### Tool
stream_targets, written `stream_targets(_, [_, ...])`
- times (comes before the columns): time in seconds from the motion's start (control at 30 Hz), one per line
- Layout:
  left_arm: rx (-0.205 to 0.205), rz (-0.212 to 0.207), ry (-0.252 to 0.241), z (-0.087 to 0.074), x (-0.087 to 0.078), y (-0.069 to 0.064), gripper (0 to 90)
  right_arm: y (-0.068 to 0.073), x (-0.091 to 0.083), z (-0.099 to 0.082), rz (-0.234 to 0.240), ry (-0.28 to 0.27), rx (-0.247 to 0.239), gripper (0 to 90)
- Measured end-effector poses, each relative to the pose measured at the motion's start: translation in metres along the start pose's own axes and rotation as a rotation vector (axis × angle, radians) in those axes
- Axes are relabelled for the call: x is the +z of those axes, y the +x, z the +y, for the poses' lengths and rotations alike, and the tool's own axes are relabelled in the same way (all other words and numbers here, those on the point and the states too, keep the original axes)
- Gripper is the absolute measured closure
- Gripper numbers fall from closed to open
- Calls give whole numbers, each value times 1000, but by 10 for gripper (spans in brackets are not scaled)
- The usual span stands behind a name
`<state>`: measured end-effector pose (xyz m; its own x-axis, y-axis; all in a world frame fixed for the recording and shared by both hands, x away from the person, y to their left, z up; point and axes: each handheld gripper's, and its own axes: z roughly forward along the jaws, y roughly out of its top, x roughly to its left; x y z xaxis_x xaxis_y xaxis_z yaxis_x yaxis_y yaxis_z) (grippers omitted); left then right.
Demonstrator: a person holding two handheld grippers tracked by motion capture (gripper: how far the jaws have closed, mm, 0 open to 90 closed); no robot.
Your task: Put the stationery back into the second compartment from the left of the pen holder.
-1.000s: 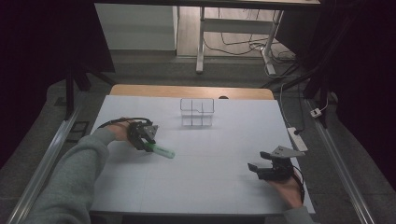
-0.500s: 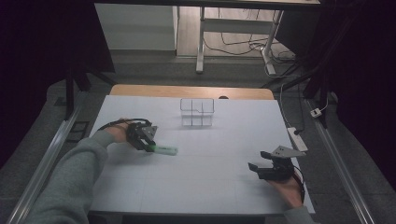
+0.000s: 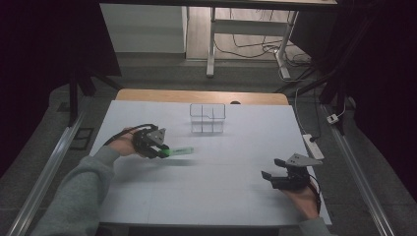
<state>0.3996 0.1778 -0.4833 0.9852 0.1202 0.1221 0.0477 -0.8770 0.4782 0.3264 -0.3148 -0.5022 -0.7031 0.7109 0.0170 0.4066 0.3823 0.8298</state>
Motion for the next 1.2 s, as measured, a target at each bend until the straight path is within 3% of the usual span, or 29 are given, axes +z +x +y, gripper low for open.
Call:
stream_targets(0.17, [-60, 1, -45, 7, 1, -10, 667, 0, 1, 0, -2, -2, -6, 241])
stream_targets(0.6, [-194, 102, -27, 18, 6, -29, 666, 2, 1, 1, -12, 5, -16, 242])
stream_targets(0.73, [-208, 115, -38, 24, 9, -35, 667, 4, 2, 3, -8, -1, -21, 242])
stream_targets(0.87, [-196, 122, -43, 34, 15, -44, 666, 6, 5, 6, -6, 5, -36, 242])
stream_targets(1.2, [-134, 101, -46, 60, 30, -59, 666, 16, 11, 19, 9, -1, -76, 242])
